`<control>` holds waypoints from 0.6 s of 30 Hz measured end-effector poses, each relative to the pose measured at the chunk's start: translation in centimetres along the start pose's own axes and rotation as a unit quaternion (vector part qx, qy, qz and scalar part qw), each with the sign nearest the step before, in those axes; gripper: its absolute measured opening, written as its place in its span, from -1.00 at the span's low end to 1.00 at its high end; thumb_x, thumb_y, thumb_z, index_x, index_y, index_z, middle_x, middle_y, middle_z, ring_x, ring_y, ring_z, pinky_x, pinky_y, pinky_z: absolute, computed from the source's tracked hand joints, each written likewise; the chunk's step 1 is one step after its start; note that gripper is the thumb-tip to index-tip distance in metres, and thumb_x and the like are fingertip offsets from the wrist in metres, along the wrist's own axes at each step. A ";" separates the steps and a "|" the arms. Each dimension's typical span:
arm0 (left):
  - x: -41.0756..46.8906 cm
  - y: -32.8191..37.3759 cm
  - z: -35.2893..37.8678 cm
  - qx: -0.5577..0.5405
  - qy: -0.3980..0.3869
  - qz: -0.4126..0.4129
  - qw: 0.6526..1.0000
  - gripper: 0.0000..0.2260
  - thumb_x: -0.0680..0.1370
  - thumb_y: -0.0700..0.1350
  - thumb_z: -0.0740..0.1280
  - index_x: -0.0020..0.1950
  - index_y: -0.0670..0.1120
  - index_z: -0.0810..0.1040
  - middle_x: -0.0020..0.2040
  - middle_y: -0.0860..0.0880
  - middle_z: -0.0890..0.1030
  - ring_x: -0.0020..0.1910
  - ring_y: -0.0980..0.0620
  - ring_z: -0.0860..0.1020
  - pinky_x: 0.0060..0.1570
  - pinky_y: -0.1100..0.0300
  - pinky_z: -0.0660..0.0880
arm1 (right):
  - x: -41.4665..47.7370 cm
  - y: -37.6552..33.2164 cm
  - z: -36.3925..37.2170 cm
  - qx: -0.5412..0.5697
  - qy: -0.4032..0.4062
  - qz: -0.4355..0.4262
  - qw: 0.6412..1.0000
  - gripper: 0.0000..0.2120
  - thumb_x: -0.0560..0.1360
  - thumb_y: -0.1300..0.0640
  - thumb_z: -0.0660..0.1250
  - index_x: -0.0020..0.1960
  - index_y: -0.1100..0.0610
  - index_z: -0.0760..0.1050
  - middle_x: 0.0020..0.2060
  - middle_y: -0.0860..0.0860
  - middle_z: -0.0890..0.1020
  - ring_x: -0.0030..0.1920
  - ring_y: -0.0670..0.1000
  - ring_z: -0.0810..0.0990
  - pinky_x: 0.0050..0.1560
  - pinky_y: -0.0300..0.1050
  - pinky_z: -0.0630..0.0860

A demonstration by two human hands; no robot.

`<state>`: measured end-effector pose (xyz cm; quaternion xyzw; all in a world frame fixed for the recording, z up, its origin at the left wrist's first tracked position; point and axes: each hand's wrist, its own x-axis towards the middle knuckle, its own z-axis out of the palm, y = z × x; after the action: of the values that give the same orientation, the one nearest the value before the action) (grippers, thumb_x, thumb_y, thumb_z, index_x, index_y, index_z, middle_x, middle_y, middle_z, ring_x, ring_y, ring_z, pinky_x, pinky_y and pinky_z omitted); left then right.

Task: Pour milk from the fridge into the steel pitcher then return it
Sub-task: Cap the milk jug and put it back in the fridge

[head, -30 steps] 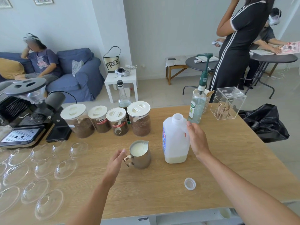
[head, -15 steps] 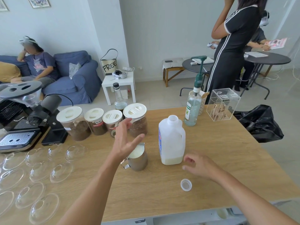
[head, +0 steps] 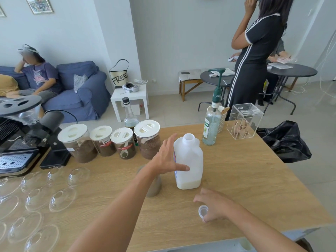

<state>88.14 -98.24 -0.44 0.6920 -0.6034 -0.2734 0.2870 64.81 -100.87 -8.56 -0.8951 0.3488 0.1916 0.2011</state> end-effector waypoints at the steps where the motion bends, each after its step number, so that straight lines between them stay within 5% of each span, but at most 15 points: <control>1: 0.2 0.0 0.1 -0.004 -0.002 0.003 1.000 0.19 0.22 0.15 0.64 0.62 0.04 -0.07 0.55 -0.01 0.15 0.53 0.01 0.17 0.47 0.02 0.24 | 0.1 0.0 0.2 -0.005 -0.002 0.001 1.000 -0.35 0.35 -0.04 0.49 0.39 -0.12 0.36 0.21 -0.07 0.38 0.17 0.01 0.44 -0.05 -0.10 0.42; 7: 0.8 0.5 0.6 -0.024 0.005 0.027 0.999 0.04 0.29 0.00 0.63 0.59 0.11 0.05 0.46 0.04 0.23 0.38 0.06 0.29 0.32 0.14 0.32 | 0.7 0.1 1.3 -0.019 0.012 -0.021 1.000 -0.52 0.42 0.03 0.44 0.31 -0.09 0.43 0.12 -0.07 0.36 0.03 -0.03 0.36 -0.08 -0.14 0.33; 11: 0.7 0.4 0.8 -0.032 0.011 0.032 0.999 -0.03 0.33 -0.07 0.58 0.57 0.17 0.05 0.44 0.04 0.25 0.37 0.04 0.31 0.30 0.14 0.37 | 0.4 0.3 0.4 -0.003 0.022 -0.013 1.000 -0.59 0.50 0.04 0.33 0.34 -0.13 0.44 0.05 -0.08 0.33 0.17 0.03 0.47 0.02 -0.14 0.39; 14: 0.7 0.3 0.8 -0.030 0.009 0.025 0.999 -0.03 0.31 -0.03 0.57 0.56 0.20 0.05 0.43 0.05 0.27 0.35 0.03 0.34 0.32 0.02 0.45 | -0.2 1.3 -2.1 0.041 0.080 -0.006 0.996 -0.66 0.53 0.01 0.24 0.30 -0.14 0.51 0.09 -0.03 0.47 0.14 0.02 0.52 0.10 -0.15 0.45; 18: 0.8 0.1 0.8 -0.023 0.007 0.022 0.999 -0.03 0.29 0.02 0.56 0.54 0.24 0.04 0.41 0.06 0.28 0.32 0.01 0.38 0.28 -0.01 0.50 | -1.4 4.1 -7.0 0.113 0.227 0.045 0.966 -0.65 0.47 -0.10 0.38 0.26 -0.17 0.56 0.04 -0.08 0.51 0.09 0.00 0.56 0.06 -0.11 0.49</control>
<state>87.59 -99.06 -0.89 0.6738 -0.6098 -0.2761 0.3130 62.41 -106.31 -2.87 -0.8700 0.4444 -0.0481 0.2079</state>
